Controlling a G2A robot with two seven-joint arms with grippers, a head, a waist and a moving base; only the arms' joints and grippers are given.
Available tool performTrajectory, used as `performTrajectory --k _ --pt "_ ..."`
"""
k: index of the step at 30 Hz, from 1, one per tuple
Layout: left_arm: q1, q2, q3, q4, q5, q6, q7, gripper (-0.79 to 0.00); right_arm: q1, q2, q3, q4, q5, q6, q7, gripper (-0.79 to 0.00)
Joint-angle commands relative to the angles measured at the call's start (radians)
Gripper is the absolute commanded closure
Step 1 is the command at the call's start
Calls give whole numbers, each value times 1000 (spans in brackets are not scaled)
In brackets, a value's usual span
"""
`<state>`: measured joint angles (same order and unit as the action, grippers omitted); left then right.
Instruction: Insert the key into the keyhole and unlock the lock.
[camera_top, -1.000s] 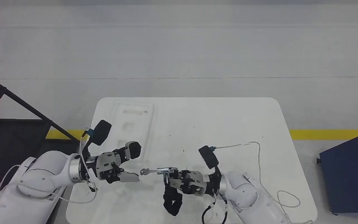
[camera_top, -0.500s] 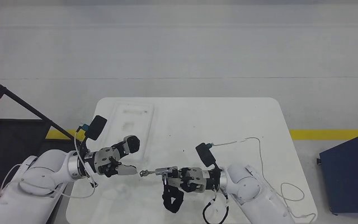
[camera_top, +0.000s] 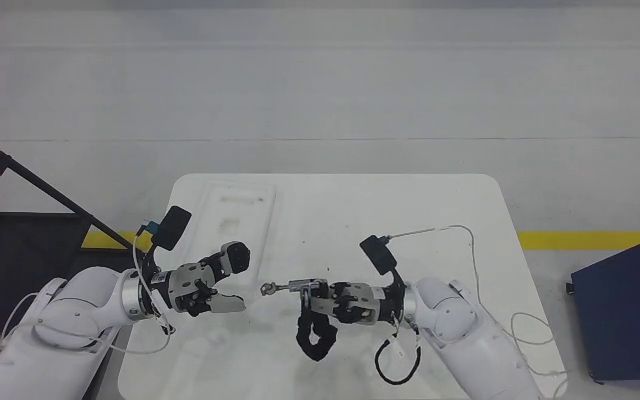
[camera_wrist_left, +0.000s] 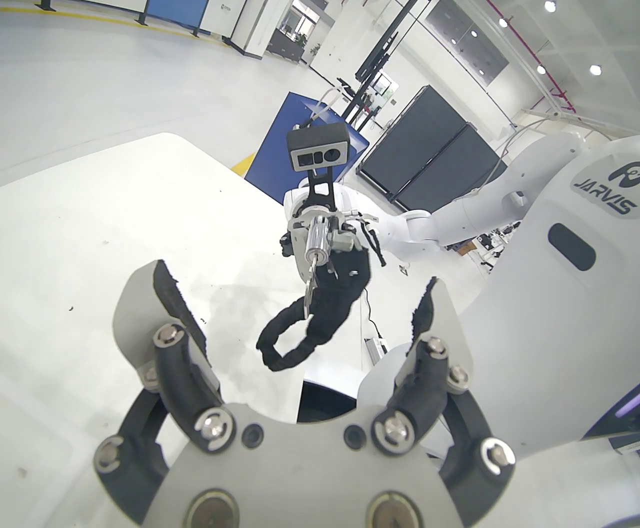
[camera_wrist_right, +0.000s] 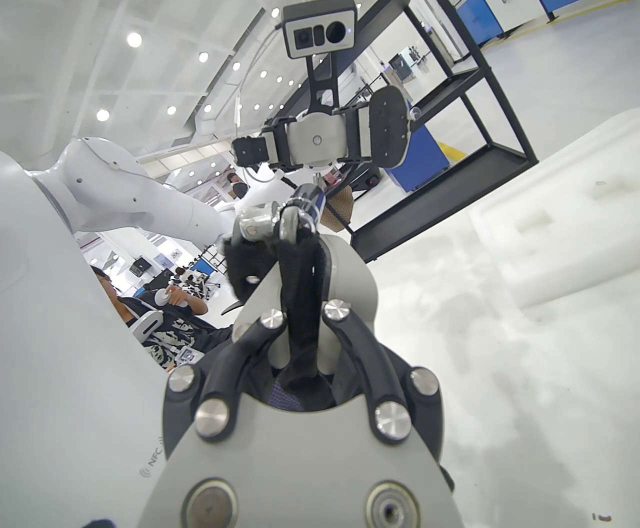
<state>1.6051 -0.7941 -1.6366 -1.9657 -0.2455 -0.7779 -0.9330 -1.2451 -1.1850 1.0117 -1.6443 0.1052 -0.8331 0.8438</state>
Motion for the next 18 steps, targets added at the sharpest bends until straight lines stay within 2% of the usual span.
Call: performTrajectory --k 1,5,14,16,18 --pt "0 0 0 0 0 0 0 -785 2 4 1 -3 19 7 26 0" --pt "0 0 0 0 0 0 0 -785 4 11 -5 -11 80 14 62 0" --pt "0 -2 8 -25 38 5 16 -785 4 11 -5 -11 80 14 62 0" --pt "2 -3 20 -37 66 -3 21 -711 4 11 -5 -11 80 14 62 0" --pt "1 -5 32 -45 85 -14 25 -699 4 11 -5 -11 80 14 62 0"
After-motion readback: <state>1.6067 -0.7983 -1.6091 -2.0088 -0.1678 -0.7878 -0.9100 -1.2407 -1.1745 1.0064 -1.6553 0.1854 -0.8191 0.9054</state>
